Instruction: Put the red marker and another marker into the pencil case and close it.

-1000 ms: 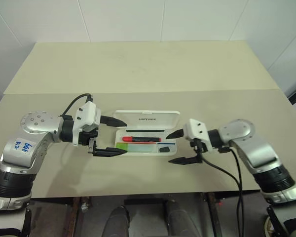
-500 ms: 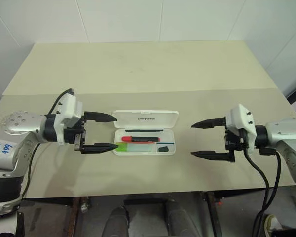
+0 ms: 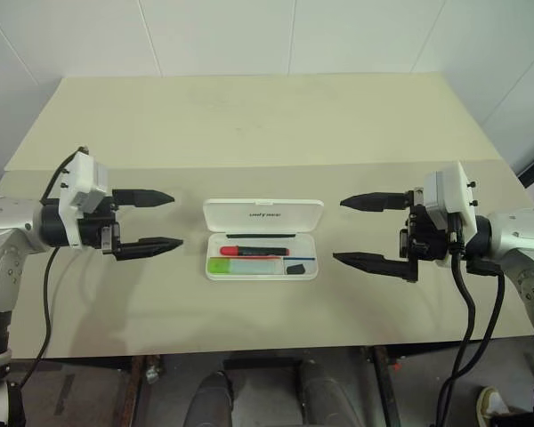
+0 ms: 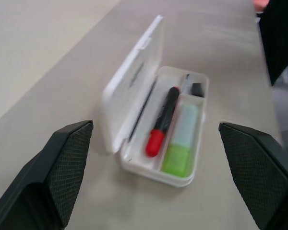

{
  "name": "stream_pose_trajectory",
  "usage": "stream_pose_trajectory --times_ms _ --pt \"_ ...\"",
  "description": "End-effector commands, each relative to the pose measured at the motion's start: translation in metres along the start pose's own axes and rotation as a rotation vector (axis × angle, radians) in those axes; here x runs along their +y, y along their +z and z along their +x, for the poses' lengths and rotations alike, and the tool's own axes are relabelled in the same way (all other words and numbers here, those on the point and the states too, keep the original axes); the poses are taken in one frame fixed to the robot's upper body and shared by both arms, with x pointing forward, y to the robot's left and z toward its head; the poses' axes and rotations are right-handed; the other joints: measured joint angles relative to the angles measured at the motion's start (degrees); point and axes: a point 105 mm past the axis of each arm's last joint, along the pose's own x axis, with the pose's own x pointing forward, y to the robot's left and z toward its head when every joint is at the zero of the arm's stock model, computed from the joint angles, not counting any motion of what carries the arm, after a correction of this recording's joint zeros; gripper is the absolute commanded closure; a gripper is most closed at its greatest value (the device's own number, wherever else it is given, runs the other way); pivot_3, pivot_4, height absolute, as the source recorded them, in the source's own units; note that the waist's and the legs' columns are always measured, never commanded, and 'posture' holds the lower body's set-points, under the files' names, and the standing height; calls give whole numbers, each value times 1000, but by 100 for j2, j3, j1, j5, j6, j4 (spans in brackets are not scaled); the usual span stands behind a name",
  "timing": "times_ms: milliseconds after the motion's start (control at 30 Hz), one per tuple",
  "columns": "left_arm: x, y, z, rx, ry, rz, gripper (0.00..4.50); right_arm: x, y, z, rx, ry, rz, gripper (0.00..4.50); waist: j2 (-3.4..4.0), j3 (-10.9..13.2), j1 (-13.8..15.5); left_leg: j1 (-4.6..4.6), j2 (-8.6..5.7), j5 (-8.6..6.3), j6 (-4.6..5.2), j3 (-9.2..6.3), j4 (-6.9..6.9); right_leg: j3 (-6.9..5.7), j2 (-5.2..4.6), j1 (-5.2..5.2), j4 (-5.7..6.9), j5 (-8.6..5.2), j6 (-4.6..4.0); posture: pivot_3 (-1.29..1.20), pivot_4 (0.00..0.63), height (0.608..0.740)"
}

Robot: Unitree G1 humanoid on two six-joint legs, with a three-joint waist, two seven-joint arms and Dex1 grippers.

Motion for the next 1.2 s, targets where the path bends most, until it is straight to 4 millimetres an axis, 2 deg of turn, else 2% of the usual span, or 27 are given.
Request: stream_pose_trajectory --times_ms 33,133,367,467,833,1100,1200 --pt "23 7 -19 -12 124 80 0 6 10 3 -11 21 -88 24 0 0 1 0 0 0 1 0 0 0 0 0 0 0 0 0 150 740" --pt "37 3 -21 -23 183 87 0 7 8 5 -6 27 -91 24 0 0 2 0 0 0 0 0 0 -2 0 0 -1 0 1 0 150 740" --pt "61 -4 8 -36 262 99 0 8 4 10 4 19 -107 24 0 0 57 -3 -1 0 0 -2 5 -4 0 0 6 4 7 0 150 740" --pt "63 -4 20 -44 248 104 564 7 4 10 9 8 -112 0 0 0 74 -4 -1 0 0 -1 6 -3 0 -1 5 6 10 0 150 740" --pt "67 -4 52 -43 190 125 4462 9 2 4 22 -14 -115 0 0 0 132 -4 -2 0 0 -1 7 -3 0 -3 11 7 12 0 150 740" --pt "56 5 66 -74 81 145 4488 10 -1 3 26 -30 -110 0 0 0 132 -6 -2 0 0 -1 6 -3 0 -3 10 7 13 0 150 740" --pt "42 9 70 -99 -21 142 4488 10 -2 3 26 -36 -109 0 0 0 137 -6 -2 0 0 -2 7 -3 0 -4 11 7 12 0 150 740"
